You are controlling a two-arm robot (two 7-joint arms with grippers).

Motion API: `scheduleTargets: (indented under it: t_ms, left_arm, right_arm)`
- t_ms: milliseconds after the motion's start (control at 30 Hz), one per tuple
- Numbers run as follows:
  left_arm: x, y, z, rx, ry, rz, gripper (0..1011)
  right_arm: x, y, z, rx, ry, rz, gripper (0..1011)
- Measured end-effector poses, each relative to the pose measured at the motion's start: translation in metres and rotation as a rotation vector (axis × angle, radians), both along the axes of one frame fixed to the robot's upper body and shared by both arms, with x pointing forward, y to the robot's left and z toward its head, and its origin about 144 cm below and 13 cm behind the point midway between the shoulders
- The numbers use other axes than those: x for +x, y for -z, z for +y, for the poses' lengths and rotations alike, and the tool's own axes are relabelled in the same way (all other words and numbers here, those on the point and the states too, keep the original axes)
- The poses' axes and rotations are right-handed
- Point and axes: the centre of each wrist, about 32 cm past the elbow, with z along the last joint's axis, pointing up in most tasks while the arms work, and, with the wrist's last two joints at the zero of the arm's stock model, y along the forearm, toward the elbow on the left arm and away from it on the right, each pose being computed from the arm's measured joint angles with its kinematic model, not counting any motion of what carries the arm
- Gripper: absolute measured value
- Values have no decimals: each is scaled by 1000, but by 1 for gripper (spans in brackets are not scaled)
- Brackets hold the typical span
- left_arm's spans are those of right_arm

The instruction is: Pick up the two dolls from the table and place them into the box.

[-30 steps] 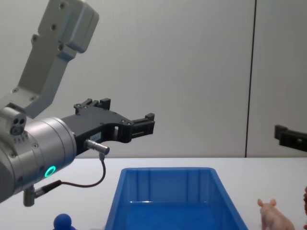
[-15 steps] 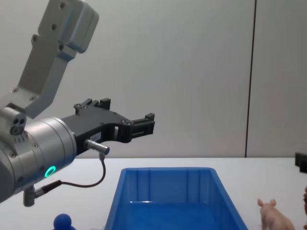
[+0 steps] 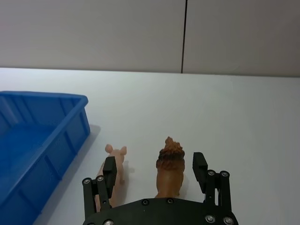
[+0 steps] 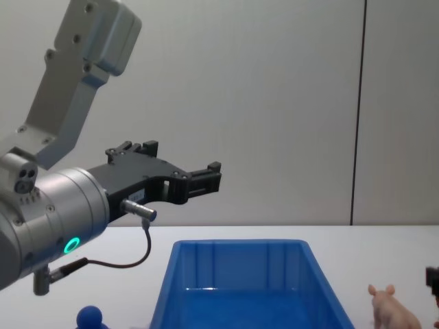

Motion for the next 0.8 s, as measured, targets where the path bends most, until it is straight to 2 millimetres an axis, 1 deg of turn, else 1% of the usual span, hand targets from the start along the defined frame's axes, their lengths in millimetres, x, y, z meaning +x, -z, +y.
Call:
scheduleTargets:
  t_ms: [600, 633, 700, 767, 800]
  left_arm:
    - [0, 0, 0, 0, 0, 0, 1001]
    - [0, 0, 0, 0, 0, 0, 1001]
    - [0, 0, 0, 0, 0, 0, 1001]
    - [0, 0, 0, 0, 0, 0, 1001]
    - [0, 0, 0, 0, 0, 0, 1001]
  right_arm:
    - [5, 24, 7, -22, 47, 88, 1001]
    - [6, 26, 8, -24, 51, 92, 996]
    - [7, 28, 8, -26, 55, 97, 943]
    - [9, 30, 9, -27, 59, 103, 922]
    - [9, 30, 9, -27, 60, 105, 886]
